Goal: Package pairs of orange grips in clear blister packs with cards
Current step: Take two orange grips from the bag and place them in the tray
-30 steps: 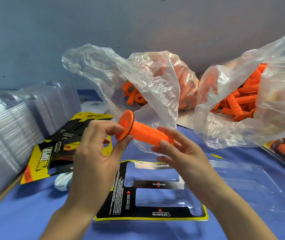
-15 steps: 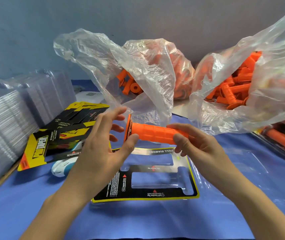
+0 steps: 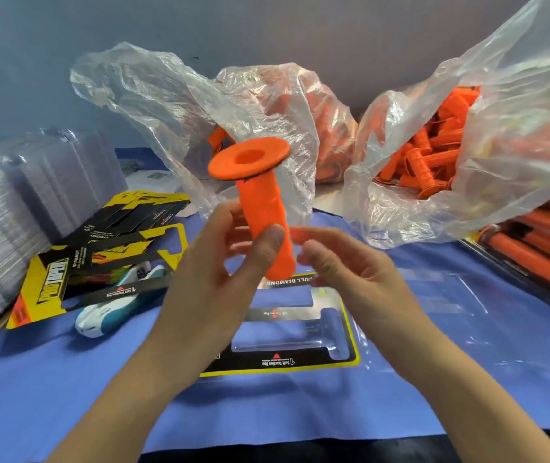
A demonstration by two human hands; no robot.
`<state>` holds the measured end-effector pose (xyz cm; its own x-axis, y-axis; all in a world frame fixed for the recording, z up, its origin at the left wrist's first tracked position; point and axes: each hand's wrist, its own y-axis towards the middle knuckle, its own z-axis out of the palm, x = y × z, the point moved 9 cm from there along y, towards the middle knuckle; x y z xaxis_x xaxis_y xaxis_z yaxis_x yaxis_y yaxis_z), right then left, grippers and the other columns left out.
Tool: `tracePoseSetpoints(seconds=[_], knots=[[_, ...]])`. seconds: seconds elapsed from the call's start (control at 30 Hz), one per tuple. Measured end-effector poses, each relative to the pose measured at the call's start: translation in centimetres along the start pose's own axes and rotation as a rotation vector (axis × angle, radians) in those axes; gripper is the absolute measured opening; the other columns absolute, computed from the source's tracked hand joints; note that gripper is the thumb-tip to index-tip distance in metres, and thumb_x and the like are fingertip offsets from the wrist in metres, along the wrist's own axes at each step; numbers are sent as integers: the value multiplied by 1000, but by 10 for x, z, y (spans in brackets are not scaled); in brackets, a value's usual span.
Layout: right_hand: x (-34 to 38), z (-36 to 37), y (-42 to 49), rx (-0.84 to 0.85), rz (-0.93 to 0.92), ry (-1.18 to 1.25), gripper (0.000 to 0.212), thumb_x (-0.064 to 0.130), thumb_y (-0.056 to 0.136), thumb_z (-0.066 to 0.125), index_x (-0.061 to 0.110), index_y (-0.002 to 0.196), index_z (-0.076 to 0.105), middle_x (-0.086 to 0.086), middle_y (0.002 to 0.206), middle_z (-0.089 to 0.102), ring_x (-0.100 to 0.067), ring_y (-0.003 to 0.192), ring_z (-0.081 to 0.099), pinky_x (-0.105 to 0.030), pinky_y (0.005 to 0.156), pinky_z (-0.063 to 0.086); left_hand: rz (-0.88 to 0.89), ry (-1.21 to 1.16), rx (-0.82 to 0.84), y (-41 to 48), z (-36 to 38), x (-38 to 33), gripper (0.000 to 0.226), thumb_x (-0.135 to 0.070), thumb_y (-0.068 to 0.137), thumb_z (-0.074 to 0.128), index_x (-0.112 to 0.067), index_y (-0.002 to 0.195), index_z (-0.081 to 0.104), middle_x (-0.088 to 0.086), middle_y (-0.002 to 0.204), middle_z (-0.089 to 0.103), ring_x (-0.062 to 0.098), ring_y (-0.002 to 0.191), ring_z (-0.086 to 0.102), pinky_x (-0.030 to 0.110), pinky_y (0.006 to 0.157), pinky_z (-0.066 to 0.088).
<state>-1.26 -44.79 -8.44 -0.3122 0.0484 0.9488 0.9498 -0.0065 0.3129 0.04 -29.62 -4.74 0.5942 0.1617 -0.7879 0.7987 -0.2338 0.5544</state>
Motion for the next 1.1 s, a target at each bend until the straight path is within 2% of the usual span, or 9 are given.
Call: tracePoseSetpoints(seconds=[0.07, 0.17, 0.27, 0.37, 0.43, 0.57, 0.83, 1.1], knots=[[-2, -32, 3, -147, 23, -6, 21, 37, 93, 58, 31, 108, 72, 7, 105, 73, -11, 97, 69, -29, 84, 52, 83, 252, 127, 3, -2, -2, 18, -43, 94, 57, -39, 112, 58, -20, 100, 65, 4, 94, 63, 12, 78, 45], [-10, -68, 0, -293, 28, -203, 21, 20, 100, 53, 31, 108, 69, 9, 102, 73, -8, 95, 66, -18, 78, 48, 178, 598, 433, -9, 11, 10, 33, -53, 93, 48, -39, 123, 55, -19, 103, 54, 7, 93, 56, 25, 82, 45], [-16, -69, -7, -269, -23, -615, 28, 12, 98, 53, 29, 113, 68, 11, 109, 69, -7, 103, 61, -16, 83, 43, 178, 788, 579, -23, 26, 23, 50, -58, 92, 37, -30, 128, 58, -10, 108, 56, 16, 92, 55, 38, 83, 47], [-26, -56, -9, -134, -53, -937, 30, 12, 97, 54, 25, 122, 66, 5, 119, 63, -21, 112, 55, -33, 96, 41, 145, 819, 676, -33, 39, 33, 57, -62, 91, 30, -31, 129, 57, -10, 113, 57, 15, 96, 54, 30, 89, 39], [-33, -51, -9, -52, -25, -1038, 30, 15, 98, 55, 25, 124, 65, 3, 123, 61, -27, 114, 52, -41, 98, 39, 146, 848, 697, -35, 43, 39, 58, -63, 91, 27, -31, 128, 58, -10, 114, 58, 15, 99, 54, 27, 89, 36], [-36, -44, -10, 21, -24, -1096, 29, 17, 99, 54, 26, 125, 65, 1, 126, 58, -28, 121, 48, -44, 100, 39, 164, 894, 702, -37, 46, 47, 53, -61, 93, 30, -31, 126, 58, -10, 113, 58, 16, 102, 53, 28, 92, 36], [-35, -40, -11, 18, -38, -1086, 26, 17, 98, 55, 24, 119, 68, -1, 123, 60, -30, 116, 51, -46, 98, 41, 189, 886, 697, -40, 51, 50, 45, -61, 94, 33, -35, 124, 56, -12, 110, 53, 11, 98, 49, 28, 87, 44], [-27, -37, -13, 22, -84, -1070, 26, 12, 99, 53, 24, 116, 70, 3, 122, 60, -26, 114, 51, -41, 95, 42, 184, 894, 704, -43, 53, 55, 45, -63, 93, 30, -39, 124, 54, -14, 111, 47, 8, 99, 45, 20, 83, 36]])
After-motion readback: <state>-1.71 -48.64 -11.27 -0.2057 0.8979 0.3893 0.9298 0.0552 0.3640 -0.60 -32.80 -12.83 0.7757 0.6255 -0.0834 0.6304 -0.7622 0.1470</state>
